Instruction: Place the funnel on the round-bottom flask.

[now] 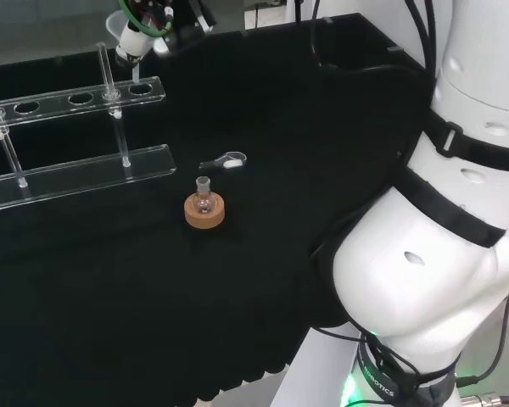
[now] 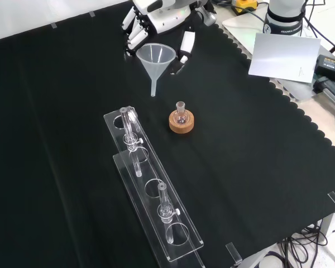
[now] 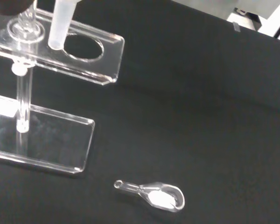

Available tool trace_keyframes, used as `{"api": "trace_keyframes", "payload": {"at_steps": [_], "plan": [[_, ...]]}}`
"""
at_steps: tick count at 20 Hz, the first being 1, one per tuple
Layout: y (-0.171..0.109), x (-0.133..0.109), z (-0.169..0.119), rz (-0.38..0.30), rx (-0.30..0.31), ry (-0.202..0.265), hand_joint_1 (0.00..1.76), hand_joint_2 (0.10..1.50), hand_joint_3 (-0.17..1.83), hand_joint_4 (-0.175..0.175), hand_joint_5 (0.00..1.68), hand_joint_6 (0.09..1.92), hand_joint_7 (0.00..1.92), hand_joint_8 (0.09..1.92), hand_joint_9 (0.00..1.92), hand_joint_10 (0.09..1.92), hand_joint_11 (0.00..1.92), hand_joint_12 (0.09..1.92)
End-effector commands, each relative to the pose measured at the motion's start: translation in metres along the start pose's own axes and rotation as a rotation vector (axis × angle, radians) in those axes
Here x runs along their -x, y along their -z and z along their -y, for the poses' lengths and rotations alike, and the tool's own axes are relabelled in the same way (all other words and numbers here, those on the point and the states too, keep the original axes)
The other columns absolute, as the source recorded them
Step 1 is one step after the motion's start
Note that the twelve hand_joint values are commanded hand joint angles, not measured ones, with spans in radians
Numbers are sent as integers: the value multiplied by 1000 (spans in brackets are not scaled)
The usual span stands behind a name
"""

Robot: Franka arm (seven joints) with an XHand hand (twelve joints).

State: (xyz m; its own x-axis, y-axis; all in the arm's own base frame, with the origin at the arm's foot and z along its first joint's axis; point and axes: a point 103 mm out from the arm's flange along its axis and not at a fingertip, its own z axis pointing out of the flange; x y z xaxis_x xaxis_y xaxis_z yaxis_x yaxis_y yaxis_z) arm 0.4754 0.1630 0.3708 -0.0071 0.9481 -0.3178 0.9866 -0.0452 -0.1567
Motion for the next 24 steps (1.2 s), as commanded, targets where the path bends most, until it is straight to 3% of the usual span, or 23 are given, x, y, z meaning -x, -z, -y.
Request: {"api": "trace_keyframes", "payload": {"at_steps": [1,14,24], "plan": [[-45,4,54,63,-62,-88,769,766,508,-42,768,784,860,831,1130,505,754,1231],[-110,-1,72,65,-142,-95,768,761,517,-41,762,796,854,838,1130,508,756,1232],[-134,7,72,35,-145,-120,775,757,521,-41,767,802,856,841,1130,509,766,1232]]}}
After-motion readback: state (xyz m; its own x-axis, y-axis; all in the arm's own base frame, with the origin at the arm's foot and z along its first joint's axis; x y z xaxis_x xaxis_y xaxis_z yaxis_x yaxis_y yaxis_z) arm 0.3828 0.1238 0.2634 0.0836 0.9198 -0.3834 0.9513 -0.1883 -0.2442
